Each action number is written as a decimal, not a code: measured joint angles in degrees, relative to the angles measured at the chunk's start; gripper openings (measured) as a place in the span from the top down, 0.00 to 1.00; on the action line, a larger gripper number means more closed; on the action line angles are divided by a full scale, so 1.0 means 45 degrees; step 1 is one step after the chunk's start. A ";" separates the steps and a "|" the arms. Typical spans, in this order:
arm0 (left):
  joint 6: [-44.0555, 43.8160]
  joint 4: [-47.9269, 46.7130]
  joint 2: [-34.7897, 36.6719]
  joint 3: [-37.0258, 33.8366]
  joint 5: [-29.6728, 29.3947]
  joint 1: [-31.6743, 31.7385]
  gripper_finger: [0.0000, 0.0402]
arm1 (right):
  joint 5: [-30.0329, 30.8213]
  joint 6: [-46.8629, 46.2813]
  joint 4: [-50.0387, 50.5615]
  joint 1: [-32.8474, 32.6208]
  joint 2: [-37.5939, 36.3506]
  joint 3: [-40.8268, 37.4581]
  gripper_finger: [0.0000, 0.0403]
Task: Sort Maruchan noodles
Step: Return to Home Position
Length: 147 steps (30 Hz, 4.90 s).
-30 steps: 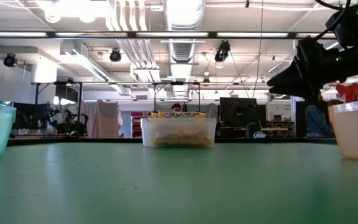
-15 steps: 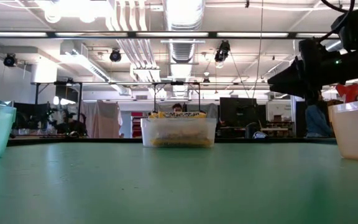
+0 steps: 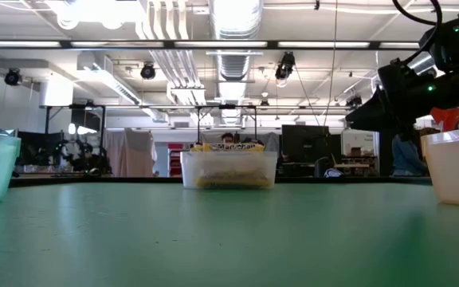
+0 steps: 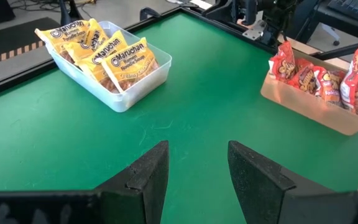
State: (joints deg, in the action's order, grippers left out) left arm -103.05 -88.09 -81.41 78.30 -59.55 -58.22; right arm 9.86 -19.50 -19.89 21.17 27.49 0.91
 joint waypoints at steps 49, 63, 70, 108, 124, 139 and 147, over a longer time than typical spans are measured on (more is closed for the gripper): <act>0.4435 0.0043 0.1924 -0.2557 -0.0356 0.5726 0.64 | 0.0159 -0.3006 -0.0016 -0.0087 0.0010 0.0015 0.63; 1.2057 0.9453 0.6923 -0.8245 -0.0483 0.8964 0.68 | 0.0158 -0.3007 -0.0012 -0.0087 0.0010 0.0015 0.63; 1.4720 1.3606 0.9244 -1.0944 0.0569 1.1445 0.68 | 0.0158 -0.3003 -0.0012 -0.0087 0.0010 0.0015 0.63; 1.7901 2.1627 1.6157 -1.7273 0.9704 1.8059 0.68 | 0.0162 -0.3008 -0.0016 -0.0087 0.0010 0.0015 0.63; 1.6531 2.0306 1.7922 -1.7258 0.9831 1.8044 0.68 | 0.0162 -0.3005 -0.0013 -0.0091 0.0010 0.0015 0.63; 1.6448 2.0298 1.7239 -1.7146 0.9792 1.8044 0.68 | 0.0159 -0.3003 -0.0014 -0.0089 0.0015 0.0015 0.63; 1.6448 2.0327 1.7122 -1.7131 0.9792 1.8044 0.68 | 0.0158 -0.3005 -0.0013 -0.0092 0.0015 0.0015 0.63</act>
State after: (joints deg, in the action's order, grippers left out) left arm -29.04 3.38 -4.36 1.21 -15.49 22.98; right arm 10.57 -33.02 -19.95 20.75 27.55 0.97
